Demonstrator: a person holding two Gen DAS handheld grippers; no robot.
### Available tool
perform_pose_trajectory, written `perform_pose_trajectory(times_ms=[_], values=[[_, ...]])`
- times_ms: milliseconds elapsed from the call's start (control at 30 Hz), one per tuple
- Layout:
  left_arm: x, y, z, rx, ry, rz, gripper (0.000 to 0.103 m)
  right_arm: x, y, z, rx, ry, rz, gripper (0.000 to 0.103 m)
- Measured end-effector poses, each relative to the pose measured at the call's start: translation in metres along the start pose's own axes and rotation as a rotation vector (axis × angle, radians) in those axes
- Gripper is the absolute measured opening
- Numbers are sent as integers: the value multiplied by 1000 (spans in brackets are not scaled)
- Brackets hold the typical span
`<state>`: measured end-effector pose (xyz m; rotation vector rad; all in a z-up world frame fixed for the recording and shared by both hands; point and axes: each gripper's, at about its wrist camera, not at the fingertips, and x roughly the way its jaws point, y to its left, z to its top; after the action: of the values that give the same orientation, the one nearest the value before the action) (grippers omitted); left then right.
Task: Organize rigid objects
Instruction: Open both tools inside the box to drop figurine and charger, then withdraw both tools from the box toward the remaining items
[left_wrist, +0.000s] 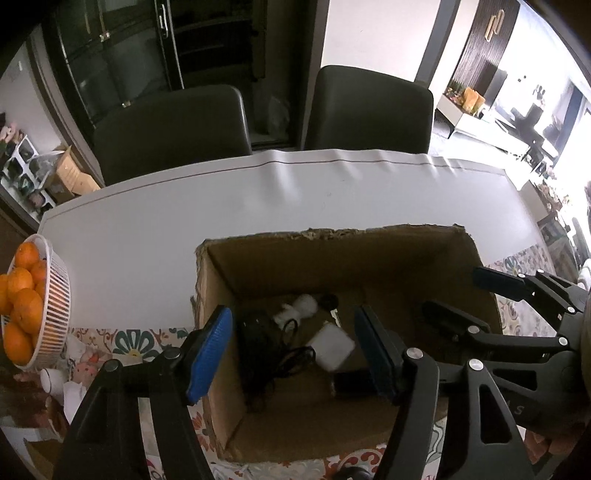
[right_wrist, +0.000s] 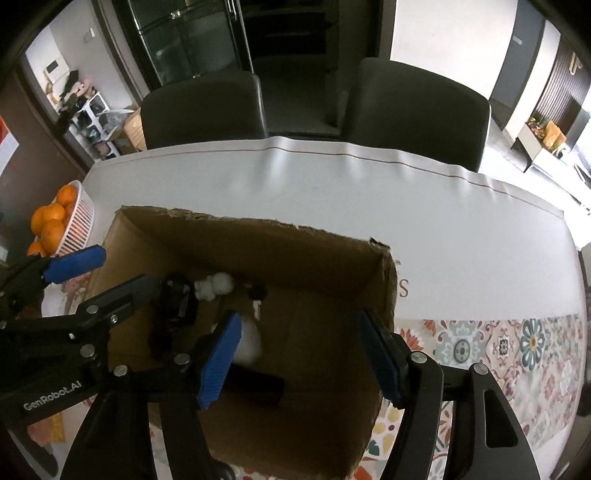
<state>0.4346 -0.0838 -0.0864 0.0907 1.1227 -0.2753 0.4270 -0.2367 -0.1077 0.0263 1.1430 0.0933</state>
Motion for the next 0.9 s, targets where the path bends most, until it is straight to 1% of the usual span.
perform_pose_trajectory(times_ms=[100, 233, 367, 533, 700, 767, 900], values=[[-6, 0, -2, -7, -10, 0, 68, -6, 1, -3, 6, -13, -5, 67], [-23, -2, -9, -10, -53, 24, 68, -16, 0, -7, 19, -36, -7, 67], [-45, -5, -15, 3, -108, 48, 69, -36, 0, -17, 43, -89, -14, 67], [-66, -11, -24, 28, -159, 50, 70, -60, 1, -27, 64, -159, -24, 67], [-87, -17, -35, 51, -220, 74, 73, -82, 1, -41, 82, -212, -49, 67], [-94, -19, -40, 52, -232, 69, 74, -88, 1, -46, 86, -228, -55, 72], [-106, -20, -53, 52, -261, 69, 74, -103, 3, -57, 84, -275, -75, 74]])
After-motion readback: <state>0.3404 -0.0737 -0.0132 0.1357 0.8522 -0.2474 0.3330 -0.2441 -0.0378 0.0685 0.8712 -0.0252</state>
